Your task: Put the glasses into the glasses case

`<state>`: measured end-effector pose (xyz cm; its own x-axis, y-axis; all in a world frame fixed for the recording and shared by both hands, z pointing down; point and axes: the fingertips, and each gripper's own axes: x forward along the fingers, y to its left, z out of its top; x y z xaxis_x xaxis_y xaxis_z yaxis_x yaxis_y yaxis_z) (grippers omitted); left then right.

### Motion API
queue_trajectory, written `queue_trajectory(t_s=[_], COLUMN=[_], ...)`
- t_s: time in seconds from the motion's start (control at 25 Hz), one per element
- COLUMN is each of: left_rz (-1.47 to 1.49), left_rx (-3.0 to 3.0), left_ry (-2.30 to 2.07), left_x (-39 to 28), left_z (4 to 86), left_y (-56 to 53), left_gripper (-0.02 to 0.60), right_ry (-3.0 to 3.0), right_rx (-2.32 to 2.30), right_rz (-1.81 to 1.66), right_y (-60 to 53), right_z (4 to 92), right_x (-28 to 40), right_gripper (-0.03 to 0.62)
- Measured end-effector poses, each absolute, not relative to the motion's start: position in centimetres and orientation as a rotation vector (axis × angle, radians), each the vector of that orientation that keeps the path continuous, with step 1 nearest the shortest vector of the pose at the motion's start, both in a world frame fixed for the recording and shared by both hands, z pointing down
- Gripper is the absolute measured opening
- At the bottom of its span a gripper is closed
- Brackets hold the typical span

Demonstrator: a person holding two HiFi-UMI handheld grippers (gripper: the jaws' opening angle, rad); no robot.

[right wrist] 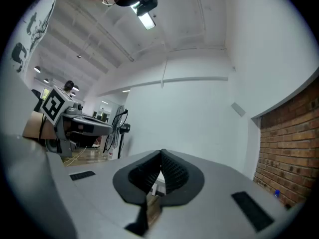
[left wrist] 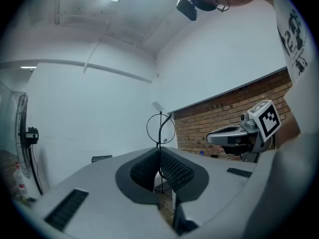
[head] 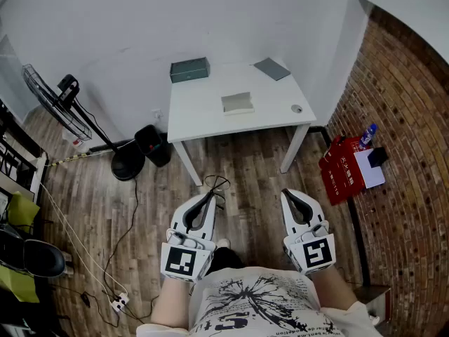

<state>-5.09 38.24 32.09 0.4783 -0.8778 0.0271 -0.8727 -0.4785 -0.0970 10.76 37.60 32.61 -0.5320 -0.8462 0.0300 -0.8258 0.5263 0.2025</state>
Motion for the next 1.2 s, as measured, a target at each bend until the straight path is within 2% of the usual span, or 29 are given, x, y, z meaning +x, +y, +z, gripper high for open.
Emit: queue_trajectory(t_s=[0.16, 0.68, 1.2], left_rz=[-0.001, -0.109, -0.022], left_rx=[-2.62, -2.649, -2.672], left_ry=[1.598, 1.609, 1.582], left_x=[-5.0, -4.4, -6.8], left_z=[30.7, 32.4, 33.1], left_y=[38.1, 37.2, 21.4], left_gripper=[0.02, 0.02, 0.02], right_ry=[-2.659, -2.662, -2.626], right_rx=[1.438, 1.469, 1.478], right_rz=[-0.252, -0.135, -0.081], right_y=[37.5, 35.8, 20.6], right_z=[32.2, 33.5, 35.1], right_x=[10.5, 11.9, 8.8], right_gripper=[0.011, 0.011, 0.011])
